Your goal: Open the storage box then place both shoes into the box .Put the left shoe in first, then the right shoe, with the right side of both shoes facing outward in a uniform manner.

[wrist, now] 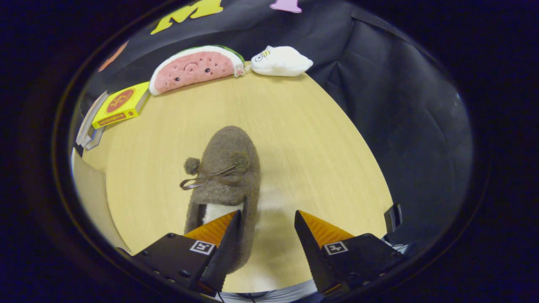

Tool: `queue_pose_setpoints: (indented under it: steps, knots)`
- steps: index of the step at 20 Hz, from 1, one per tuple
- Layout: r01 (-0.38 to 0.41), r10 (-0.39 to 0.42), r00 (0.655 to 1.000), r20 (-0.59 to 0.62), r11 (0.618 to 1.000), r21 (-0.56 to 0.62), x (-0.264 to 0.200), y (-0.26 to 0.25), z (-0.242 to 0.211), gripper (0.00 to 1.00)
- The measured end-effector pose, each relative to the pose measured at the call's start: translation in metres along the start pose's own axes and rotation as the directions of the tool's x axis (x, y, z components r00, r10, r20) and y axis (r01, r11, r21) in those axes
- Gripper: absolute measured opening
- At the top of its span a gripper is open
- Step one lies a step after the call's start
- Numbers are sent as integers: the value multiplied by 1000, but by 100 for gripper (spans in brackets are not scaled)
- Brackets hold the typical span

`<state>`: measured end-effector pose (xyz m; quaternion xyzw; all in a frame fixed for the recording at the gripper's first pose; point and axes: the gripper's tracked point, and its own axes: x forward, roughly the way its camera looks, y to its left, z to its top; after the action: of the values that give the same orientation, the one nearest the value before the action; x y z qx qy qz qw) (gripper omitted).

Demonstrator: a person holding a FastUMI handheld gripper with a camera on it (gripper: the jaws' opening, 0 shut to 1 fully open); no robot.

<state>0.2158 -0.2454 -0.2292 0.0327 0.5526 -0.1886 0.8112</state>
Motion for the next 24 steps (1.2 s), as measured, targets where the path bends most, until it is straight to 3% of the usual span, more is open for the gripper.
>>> queue_pose_setpoints:
  steps: [3, 5, 6, 8, 10, 14, 16, 20, 24]
  knots:
    - [-75, 76, 995, -57, 997, 26, 8, 14, -5, 44]
    - [-98, 99, 993, -69, 995, 24, 10, 21, -5, 27]
    - [-89, 89, 994, -70, 996, 13, 10, 21, -4, 10]
    - [-73, 74, 995, -61, 997, 30, 9, 20, -4, 10]
    - [-68, 71, 996, -54, 996, 53, 8, 22, -4, 0]
    - [-171, 182, 980, -80, 976, 134, -14, 31, -11, 0]
    - [-211, 221, 974, -58, 967, 142, -36, 35, -8, 0]
    - [-220, 216, 975, 52, 972, 87, -103, 46, 8, 0]
    - [-241, 240, 957, 162, 970, -14, -180, 87, 17, 0]
